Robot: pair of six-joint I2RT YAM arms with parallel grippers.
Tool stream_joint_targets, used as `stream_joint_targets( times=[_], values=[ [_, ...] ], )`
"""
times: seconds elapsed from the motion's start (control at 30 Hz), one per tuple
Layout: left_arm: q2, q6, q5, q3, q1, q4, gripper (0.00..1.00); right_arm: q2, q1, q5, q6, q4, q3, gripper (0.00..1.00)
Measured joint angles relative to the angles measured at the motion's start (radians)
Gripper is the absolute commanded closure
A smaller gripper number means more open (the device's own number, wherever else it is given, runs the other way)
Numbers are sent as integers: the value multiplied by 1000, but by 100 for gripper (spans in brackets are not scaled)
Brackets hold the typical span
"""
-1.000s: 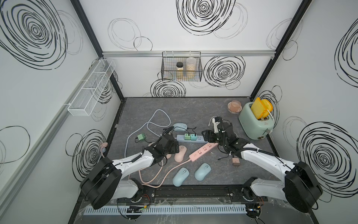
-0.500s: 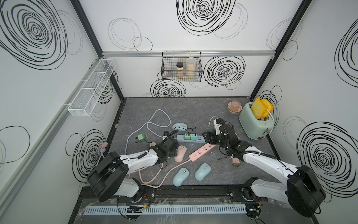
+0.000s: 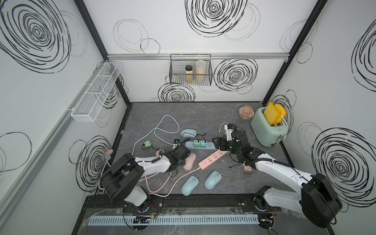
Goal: Unplug the wireless mouse
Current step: Pick up the mouse from the center of the board, then remove the power cord from the mouse.
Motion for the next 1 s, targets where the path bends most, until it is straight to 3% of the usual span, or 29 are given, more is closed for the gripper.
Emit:
stream_joint_targets(
  times=[0.1, 0.4, 0.6, 0.87, 1.0],
  values=[
    [-11, 20, 0, -5, -1, 2, 53, 0, 2, -6, 0, 2, 0, 24],
    [-243, 66, 0, -83, -85, 9, 57, 29, 121, -69, 21, 95, 2, 24],
    [-378, 91, -5, -158, -179, 90, 75, 175, 222, -123, 87, 183, 76, 26],
    [-527, 117, -23, -230, -237, 133, 79, 344, 266, -180, 186, 277, 155, 33],
    [-589, 122, -28, -253, -252, 158, 82, 396, 279, -188, 209, 304, 181, 41]
  ],
)
